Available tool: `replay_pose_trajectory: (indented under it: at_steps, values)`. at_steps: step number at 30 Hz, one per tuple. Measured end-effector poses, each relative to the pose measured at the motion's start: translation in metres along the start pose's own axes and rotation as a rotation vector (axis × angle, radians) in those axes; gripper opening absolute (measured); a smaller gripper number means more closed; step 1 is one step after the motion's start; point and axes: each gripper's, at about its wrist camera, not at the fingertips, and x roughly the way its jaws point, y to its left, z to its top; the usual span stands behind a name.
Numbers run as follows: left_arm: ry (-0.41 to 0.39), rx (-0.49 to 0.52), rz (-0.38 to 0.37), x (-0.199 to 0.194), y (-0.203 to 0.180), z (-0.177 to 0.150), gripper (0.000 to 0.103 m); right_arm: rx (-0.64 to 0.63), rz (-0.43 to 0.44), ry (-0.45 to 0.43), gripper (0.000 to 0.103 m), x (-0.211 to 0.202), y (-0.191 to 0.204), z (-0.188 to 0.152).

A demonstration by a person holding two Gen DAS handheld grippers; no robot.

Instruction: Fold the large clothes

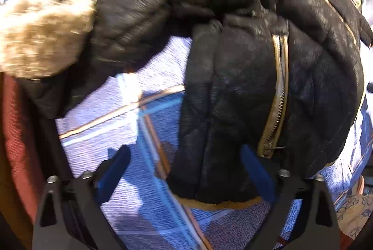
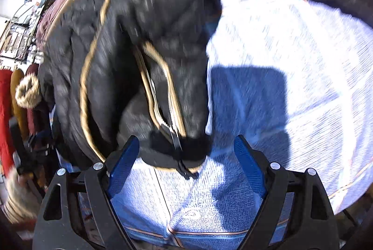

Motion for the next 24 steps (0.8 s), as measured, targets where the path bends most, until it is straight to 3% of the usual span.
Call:
replay_pose_trajectory:
  at_steps: [2,3,5,6,7,10,14,17,20,24]
  values:
    - [0.036,-0.012,-0.042,0.008,-0.005,0.003,0.064,-0.02,-0.077,0.011,0.083,0.024,-0.006,-0.005]
    - [0.043,-0.017,-0.058,0.009,-0.007,0.004,0.05,-0.014,-0.074,0.005,0.083,0.03,-0.01,-0.005]
    - [0.057,-0.013,-0.058,0.01,-0.016,0.008,0.043,0.013,-0.052,-0.025,0.083,0.035,-0.008,-0.001]
    - [0.057,-0.001,-0.046,0.009,-0.02,0.009,0.039,0.012,-0.037,-0.034,0.074,0.035,-0.003,0.002]
    - [0.058,0.012,-0.044,0.008,-0.023,0.01,0.032,-0.003,-0.001,-0.021,0.049,0.035,0.003,0.005]
    - [0.039,0.022,-0.065,-0.009,-0.026,0.011,0.019,-0.037,-0.02,0.033,0.028,0.026,0.015,0.013]
    - [-0.068,0.029,-0.152,-0.07,-0.025,0.002,0.017,-0.061,0.082,0.032,0.02,-0.038,0.009,0.01]
    - [-0.107,0.052,-0.193,-0.11,-0.03,-0.022,0.017,-0.124,0.081,0.032,0.019,-0.097,0.005,-0.008]
    - [-0.079,0.049,-0.263,-0.124,-0.04,-0.053,0.016,-0.139,0.048,0.05,0.018,-0.142,-0.008,-0.034]
    - [0.019,0.085,-0.245,-0.098,-0.065,-0.098,0.016,-0.122,0.03,0.082,0.017,-0.155,-0.019,-0.061]
